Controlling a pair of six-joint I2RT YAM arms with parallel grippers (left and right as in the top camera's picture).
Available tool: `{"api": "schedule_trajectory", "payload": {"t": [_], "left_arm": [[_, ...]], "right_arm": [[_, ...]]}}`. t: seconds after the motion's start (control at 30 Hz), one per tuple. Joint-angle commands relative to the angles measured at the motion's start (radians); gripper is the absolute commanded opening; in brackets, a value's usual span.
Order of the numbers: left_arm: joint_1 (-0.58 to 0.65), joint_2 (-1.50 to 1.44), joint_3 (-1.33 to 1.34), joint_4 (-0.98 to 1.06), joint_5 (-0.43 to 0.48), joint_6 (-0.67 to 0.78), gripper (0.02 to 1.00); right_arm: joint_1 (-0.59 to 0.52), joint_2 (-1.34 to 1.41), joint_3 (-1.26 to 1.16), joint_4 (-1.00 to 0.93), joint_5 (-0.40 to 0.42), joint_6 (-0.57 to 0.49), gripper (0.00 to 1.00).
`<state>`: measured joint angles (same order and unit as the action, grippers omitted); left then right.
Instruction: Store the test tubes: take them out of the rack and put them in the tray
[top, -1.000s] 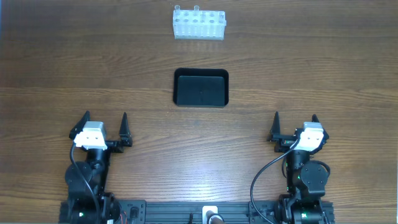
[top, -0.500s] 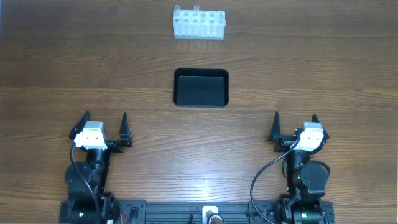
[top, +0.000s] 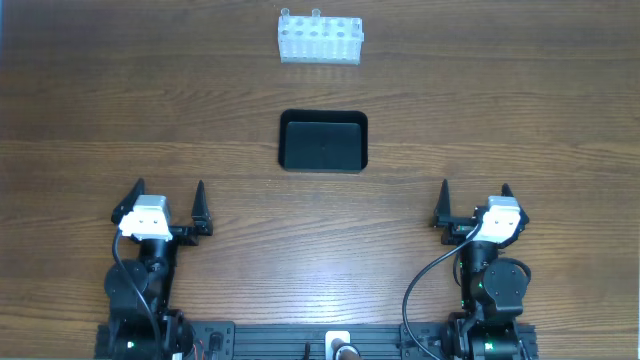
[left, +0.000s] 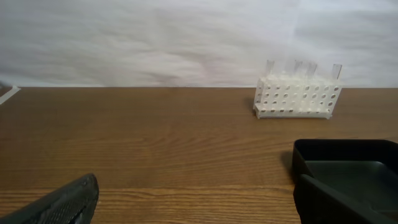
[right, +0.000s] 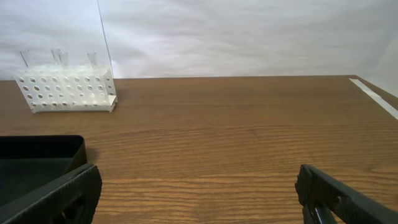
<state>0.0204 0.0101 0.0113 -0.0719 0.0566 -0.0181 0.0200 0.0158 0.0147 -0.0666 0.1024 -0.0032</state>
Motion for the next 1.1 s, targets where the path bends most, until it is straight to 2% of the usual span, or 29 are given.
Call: {"api": "schedule_trajectory", "payload": {"t": [0.03, 0.53, 0.6, 0.73, 0.93, 1.1], "left_arm": [[0.005, -0.003, -0.005, -0.001, 0.014, 0.018, 1.000], [0.005, -0.004, -0.005, 0.000, 0.014, 0.018, 1.000], [0.005, -0.003, -0.005, 0.003, 0.035, 0.000, 0.998], [0.004, 0.031, -0.005, 0.115, 0.060, -0.001, 1.000], [0.004, 0.312, 0.073, 0.406, 0.086, 0.000, 0.998], [-0.005, 0.661, 0.303, 0.457, 0.111, -0.001, 0.998]], "right_arm": [[-0.008, -0.006, -0.010, 0.000, -0.007, 0.003, 0.993], [-0.008, -0.006, -0.010, 0.000, -0.007, 0.003, 0.991], [-0.008, -0.006, -0.010, 0.000, -0.007, 0.003, 0.993], [-0.008, -0.006, -0.010, 0.000, -0.007, 0.003, 0.991], [-0.008, -0.006, -0.010, 0.000, -0.007, 0.003, 0.991], [-0.008, -0.006, -0.010, 0.000, -0.007, 0.003, 0.993]]}}
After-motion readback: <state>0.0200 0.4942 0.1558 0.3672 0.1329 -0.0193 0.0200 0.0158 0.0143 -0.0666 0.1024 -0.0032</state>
